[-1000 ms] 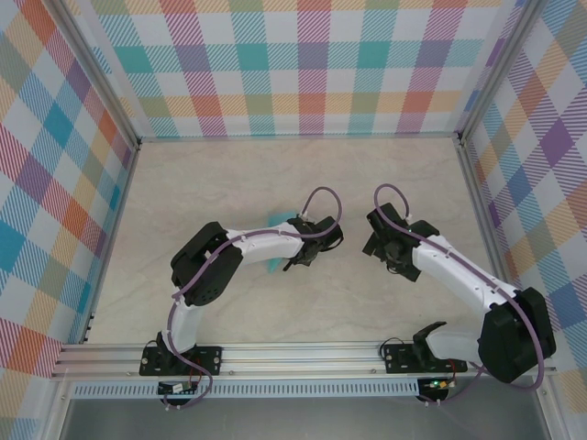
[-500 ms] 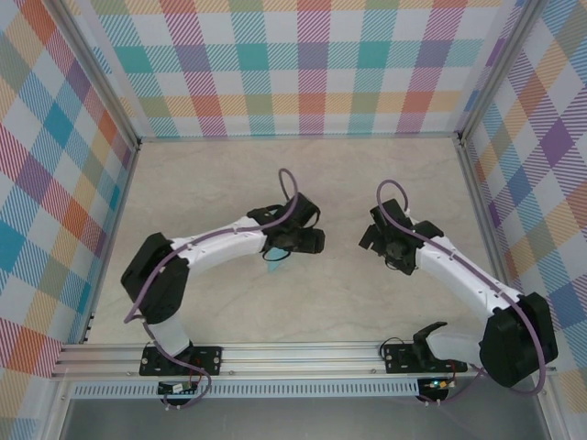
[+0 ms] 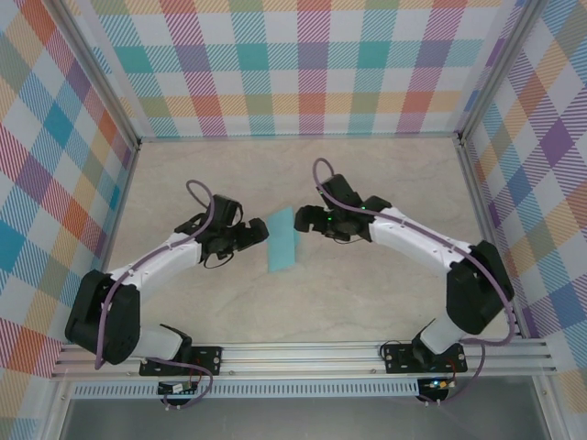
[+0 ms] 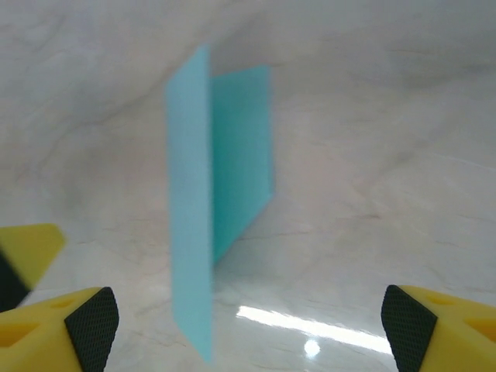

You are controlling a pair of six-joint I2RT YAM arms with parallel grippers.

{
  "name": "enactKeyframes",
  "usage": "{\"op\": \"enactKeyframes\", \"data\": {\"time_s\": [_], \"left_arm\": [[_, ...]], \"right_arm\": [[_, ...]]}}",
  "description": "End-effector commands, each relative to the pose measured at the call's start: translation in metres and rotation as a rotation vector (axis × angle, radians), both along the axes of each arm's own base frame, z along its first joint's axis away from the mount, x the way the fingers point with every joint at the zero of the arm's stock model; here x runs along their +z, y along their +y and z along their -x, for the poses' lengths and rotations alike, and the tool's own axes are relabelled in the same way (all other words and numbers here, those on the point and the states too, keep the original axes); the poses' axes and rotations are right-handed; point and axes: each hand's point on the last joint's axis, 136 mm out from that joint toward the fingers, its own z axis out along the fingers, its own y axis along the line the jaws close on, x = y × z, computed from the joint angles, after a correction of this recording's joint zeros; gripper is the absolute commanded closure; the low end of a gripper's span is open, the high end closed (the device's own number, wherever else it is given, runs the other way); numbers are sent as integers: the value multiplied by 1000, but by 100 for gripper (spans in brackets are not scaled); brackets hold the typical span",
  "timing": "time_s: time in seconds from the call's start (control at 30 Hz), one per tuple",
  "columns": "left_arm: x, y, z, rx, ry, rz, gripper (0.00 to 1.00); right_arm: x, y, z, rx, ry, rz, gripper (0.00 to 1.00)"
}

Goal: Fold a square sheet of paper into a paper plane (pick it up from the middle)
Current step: Turn over the paper at the center of the table, then move the paper to the center of the table.

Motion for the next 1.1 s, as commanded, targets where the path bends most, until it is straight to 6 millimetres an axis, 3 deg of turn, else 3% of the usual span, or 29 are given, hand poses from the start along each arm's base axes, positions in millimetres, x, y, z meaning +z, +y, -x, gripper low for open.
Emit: {"op": "enactKeyframes", "data": {"time_s": [0.0,0.07,0.13,0.4,0.77,1.07], "left_arm": [[-11,26,8,111,35,25,2],[-20,41,14,166,61,21,2],[-26,50,18,196,74,15,2],[-30,62,26,223,87,-14,1],[-28,54,25,191,93,18,1],[-18,31,23,73,74,98,4]], "right_arm": [[11,57,2,164,-19,-105,11],[7,83,1,205,23,-133,13],[-5,96,-3,205,61,-112,15],[-69,109,-14,177,223,15,18],[-123,84,8,180,326,129,18],[-130,49,47,227,372,168,19]]}}
